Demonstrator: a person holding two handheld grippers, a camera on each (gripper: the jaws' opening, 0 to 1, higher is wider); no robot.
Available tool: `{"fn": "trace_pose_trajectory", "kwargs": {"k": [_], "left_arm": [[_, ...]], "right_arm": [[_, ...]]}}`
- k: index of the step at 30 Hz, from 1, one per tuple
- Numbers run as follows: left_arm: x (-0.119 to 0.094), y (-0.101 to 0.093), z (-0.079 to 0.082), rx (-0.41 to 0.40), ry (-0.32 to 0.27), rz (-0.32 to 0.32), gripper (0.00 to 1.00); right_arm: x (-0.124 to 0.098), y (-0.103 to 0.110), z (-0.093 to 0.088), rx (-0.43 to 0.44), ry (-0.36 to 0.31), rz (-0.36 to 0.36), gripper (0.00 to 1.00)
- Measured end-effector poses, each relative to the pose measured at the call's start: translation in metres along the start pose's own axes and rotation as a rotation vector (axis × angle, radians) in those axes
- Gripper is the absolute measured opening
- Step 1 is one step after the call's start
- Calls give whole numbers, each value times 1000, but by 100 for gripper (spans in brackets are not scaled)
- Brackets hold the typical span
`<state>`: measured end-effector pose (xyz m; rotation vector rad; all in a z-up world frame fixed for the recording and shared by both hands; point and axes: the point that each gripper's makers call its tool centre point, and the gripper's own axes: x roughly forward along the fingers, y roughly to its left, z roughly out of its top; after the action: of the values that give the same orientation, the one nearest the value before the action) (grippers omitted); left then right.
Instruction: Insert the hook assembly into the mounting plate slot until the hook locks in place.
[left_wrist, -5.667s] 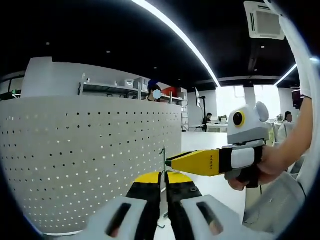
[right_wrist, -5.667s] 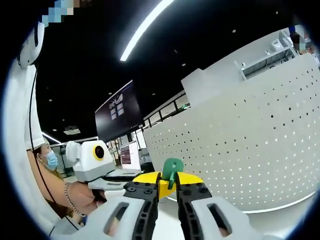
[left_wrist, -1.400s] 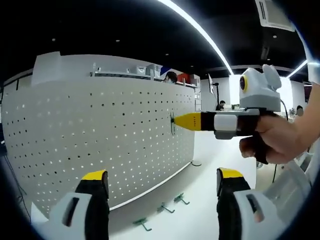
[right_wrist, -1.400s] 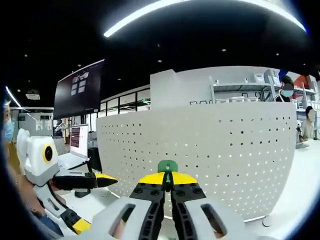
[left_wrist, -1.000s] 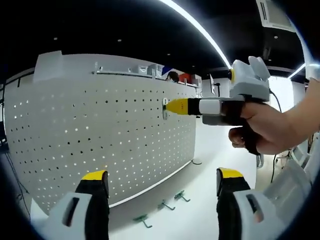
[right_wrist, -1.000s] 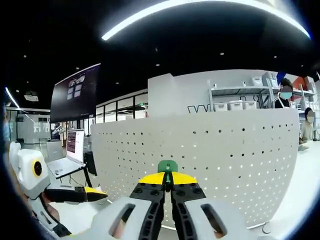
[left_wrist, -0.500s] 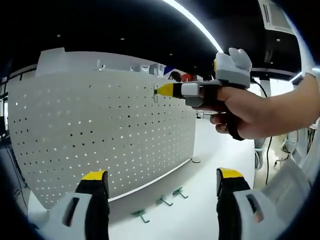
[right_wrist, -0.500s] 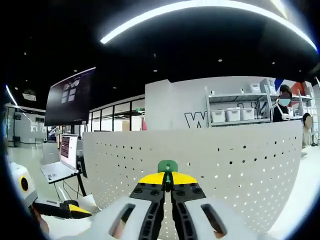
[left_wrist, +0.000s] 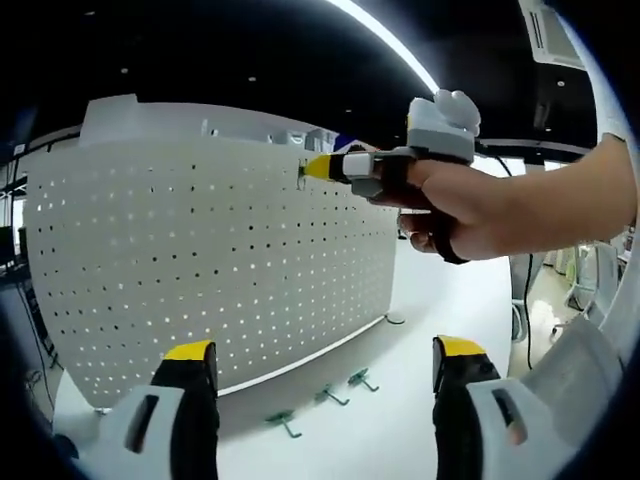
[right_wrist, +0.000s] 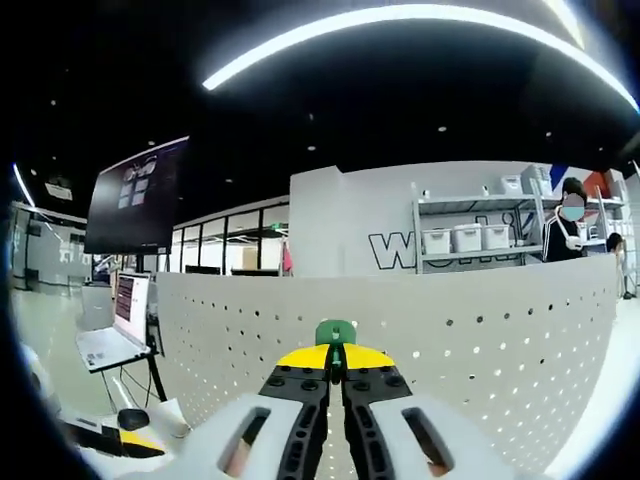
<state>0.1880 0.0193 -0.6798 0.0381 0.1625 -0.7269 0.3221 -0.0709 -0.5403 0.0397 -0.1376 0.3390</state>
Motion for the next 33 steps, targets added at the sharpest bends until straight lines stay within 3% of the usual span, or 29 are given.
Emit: {"fn": "trace_pose_trajectory", "kwargs": {"k": [33], "left_arm": [[-1,6,-8,-33,-11,11,89]], "right_arm": [[35,7,-1,-24,-6,-15,1]]}}
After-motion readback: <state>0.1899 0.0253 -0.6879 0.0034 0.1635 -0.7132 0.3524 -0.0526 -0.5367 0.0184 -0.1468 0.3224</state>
